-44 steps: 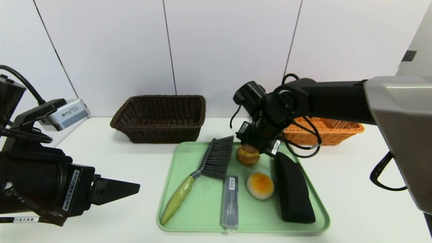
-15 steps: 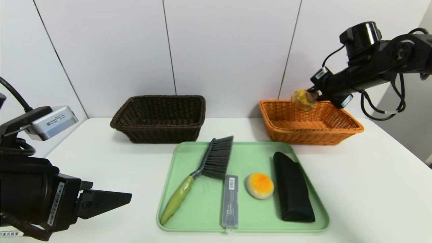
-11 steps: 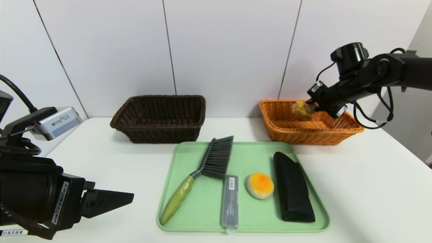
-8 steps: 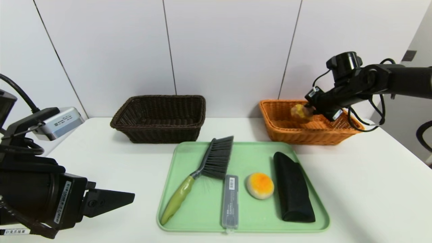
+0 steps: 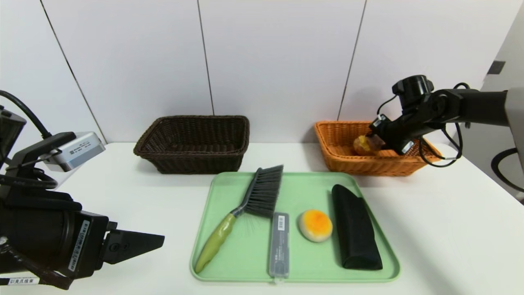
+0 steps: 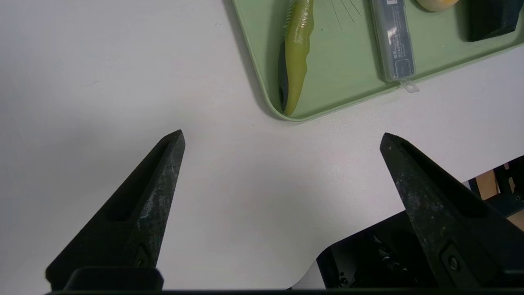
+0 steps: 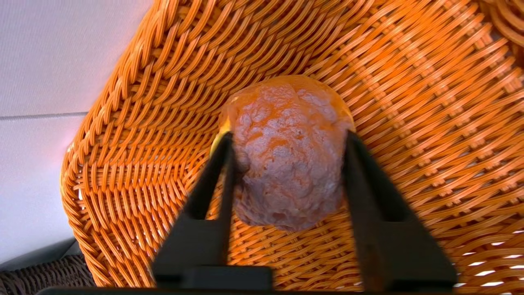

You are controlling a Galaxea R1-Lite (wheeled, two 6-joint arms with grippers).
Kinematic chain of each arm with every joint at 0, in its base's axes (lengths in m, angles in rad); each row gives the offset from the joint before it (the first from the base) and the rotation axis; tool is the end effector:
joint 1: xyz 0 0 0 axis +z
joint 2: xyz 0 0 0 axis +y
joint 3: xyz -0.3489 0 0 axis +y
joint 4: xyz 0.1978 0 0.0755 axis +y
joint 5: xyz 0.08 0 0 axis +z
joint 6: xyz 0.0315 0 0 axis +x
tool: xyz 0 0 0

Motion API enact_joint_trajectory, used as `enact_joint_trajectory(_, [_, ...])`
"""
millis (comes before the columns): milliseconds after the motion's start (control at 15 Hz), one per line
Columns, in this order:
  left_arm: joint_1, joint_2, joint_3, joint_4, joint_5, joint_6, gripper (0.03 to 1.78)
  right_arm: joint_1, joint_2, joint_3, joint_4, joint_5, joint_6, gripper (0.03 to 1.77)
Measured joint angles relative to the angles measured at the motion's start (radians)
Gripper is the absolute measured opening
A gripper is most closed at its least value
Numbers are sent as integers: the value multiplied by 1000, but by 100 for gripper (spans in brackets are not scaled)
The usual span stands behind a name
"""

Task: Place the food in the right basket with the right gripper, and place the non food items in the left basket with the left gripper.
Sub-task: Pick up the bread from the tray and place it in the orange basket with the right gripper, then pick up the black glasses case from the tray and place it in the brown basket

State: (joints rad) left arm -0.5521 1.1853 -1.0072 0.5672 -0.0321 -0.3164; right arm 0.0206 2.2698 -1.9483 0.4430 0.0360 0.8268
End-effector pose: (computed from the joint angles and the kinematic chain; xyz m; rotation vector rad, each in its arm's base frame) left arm 0.1347 -0.0841 0.2870 -0.0997 0.8077 -0.4341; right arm 0.5163 0.0118 0.1990 0.7909 0.7422 -0.2652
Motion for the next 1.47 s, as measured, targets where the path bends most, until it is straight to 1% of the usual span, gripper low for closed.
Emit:
enact_joint_trajectory(200, [0,0,1,1,0,-2,169,0,-10,0,2,1,1,114])
enact_joint_trajectory(400, [0,-3,1,7,1,-3,169,3,-59,0,2,6,1,133])
enact_joint_trajectory(733, [0,-4,1,6,1,-4,169,17,-199,6,28,16,-16,150])
enact_joint_trajectory(867, [0,-6,3,6,1,-4,169,28,-269,10,73,21,-24,155])
enact_joint_trajectory(1000, [0,-9,14,2,1,-7,169,68,-347,4,201,18,-69,159])
enact_joint_trajectory(1200, [0,-20,28,3,1,-8,169,159,-470,30,404,29,-95,163])
enact_joint_trajectory(1267, [0,-23,28,3,1,-11,169,188,-509,68,439,40,-100,164])
enact_joint_trajectory(1400, [-1,-29,29,4,2,-13,169,260,-581,167,455,68,-108,165])
enact_joint_trajectory(1467, [0,-33,29,4,2,-19,169,299,-608,217,457,74,-108,166])
